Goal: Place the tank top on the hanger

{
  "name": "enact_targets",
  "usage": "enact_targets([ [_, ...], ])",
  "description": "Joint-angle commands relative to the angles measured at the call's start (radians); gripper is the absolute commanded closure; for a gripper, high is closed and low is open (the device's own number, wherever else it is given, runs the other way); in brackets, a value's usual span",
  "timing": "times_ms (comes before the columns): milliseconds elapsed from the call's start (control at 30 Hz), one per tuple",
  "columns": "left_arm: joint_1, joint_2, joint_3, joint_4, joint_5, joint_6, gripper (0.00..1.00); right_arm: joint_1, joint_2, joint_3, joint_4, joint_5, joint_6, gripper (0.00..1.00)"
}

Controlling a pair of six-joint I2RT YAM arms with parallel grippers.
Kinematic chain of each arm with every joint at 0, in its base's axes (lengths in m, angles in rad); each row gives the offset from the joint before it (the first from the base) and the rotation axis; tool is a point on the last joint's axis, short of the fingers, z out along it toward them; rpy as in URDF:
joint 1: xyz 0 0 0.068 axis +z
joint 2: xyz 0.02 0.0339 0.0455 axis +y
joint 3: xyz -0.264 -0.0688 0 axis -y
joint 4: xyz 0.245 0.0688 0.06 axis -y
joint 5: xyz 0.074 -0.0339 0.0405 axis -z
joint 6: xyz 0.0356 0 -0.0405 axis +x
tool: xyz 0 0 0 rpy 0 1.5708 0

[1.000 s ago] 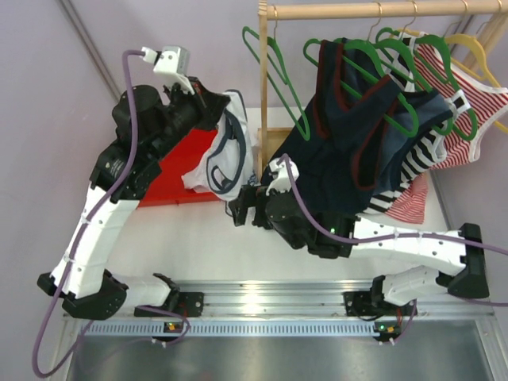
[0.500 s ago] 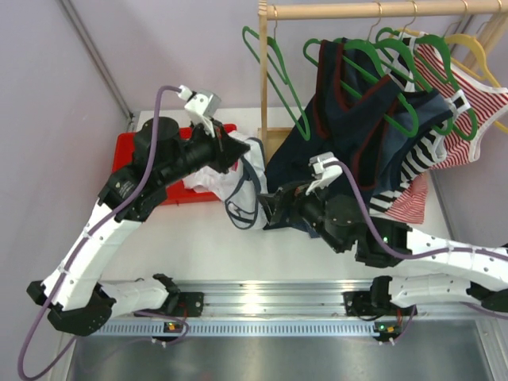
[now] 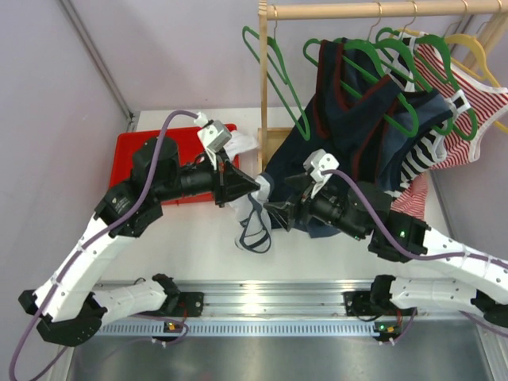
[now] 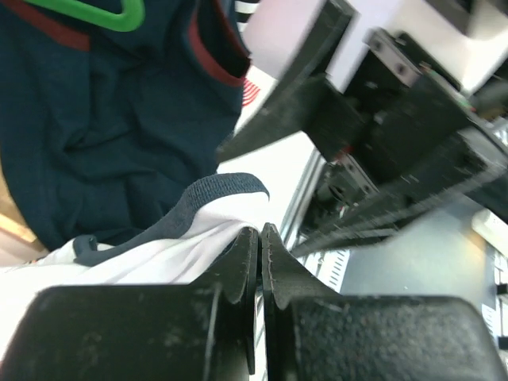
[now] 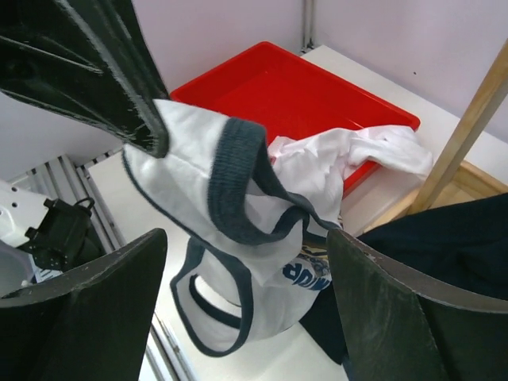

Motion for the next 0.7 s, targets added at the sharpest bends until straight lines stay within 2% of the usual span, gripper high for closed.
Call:
enact_targets([
  [0, -0.004, -0.029, -0.004, 0.046, 0.073, 0.014, 1.0, -0.063, -0.006, 0.051, 0.002, -0.15, -0.042, 0.2],
  [233, -0.007, -0.017, -0.022, 0.052, 0.083, 0.017, 1.0, -0.089, 0.029, 0.064, 0.051, -0.304, -0.038, 0.21],
  [433, -0.007, -0.009, -0.03, 0.061, 0.083, 0.025, 1.0, -0.089, 0.053, 0.076, 0.089, -0.321, -0.042, 0.24],
  [533, -0.007, -0.008, -0.039, 0.069, 0.089, 0.023, 1.0, -0.089, 0.07, 0.084, 0.097, -0.316, -0.04, 0.28],
  [633, -0.007, -0.015, -0.059, 0.081, 0.085, 0.017, 1.0, -0.089, 0.084, 0.082, 0.112, -0.299, -0.035, 0.4],
  [667, -0.007, -0.015, -0.063, 0.081, 0.077, 0.017, 1.0, -0.089, 0.083, 0.076, 0.127, -0.293, -0.032, 0.5],
])
